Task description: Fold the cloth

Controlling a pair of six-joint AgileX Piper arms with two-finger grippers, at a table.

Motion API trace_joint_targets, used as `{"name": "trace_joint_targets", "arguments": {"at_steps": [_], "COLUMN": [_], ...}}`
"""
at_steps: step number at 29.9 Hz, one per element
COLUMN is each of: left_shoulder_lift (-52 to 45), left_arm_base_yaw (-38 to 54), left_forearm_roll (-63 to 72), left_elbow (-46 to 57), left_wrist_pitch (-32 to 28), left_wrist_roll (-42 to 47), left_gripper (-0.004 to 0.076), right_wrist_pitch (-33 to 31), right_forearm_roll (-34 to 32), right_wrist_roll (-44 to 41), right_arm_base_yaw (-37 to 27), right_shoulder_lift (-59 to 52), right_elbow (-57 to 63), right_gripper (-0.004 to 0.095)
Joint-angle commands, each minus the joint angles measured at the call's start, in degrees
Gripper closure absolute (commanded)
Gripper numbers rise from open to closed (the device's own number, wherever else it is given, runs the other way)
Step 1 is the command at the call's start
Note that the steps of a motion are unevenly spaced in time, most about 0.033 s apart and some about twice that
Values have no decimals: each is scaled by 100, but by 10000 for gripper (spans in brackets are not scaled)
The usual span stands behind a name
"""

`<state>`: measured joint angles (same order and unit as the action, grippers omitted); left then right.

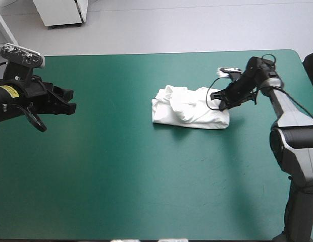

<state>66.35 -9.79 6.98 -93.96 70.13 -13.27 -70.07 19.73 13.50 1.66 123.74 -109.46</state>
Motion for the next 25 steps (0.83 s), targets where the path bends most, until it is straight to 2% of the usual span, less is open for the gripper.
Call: {"name": "trace_joint_targets", "arguments": {"at_steps": [1, 8, 14, 25], "left_shoulder_lift": [-111, -111, -111, -111], "left_arm_base_yaw": [-66, -66, -66, -733], "left_forearm_roll": [-4, -4, -4, -473], "left_elbow": [-131, -131, -131, -131], "left_wrist_pitch": [-371, -467, -467, -324], "left_wrist_roll": [21, 21, 21, 48], "left_gripper": [321, 321, 321, 321], "right_wrist_pitch": [-148, -123, 85, 414], "right_forearm_roll": [-135, -435, -736, -1108], "right_wrist_roll": [2, 12, 12, 91], "right_arm_base_yaw": [-558, -1524, -2088, -2682], "right_shoulder_lift": [-722, -1379, -1900, -2269], "right_elbow": [283, 1218, 1903, 2829], "right_gripper": [911, 911, 911, 911]}}
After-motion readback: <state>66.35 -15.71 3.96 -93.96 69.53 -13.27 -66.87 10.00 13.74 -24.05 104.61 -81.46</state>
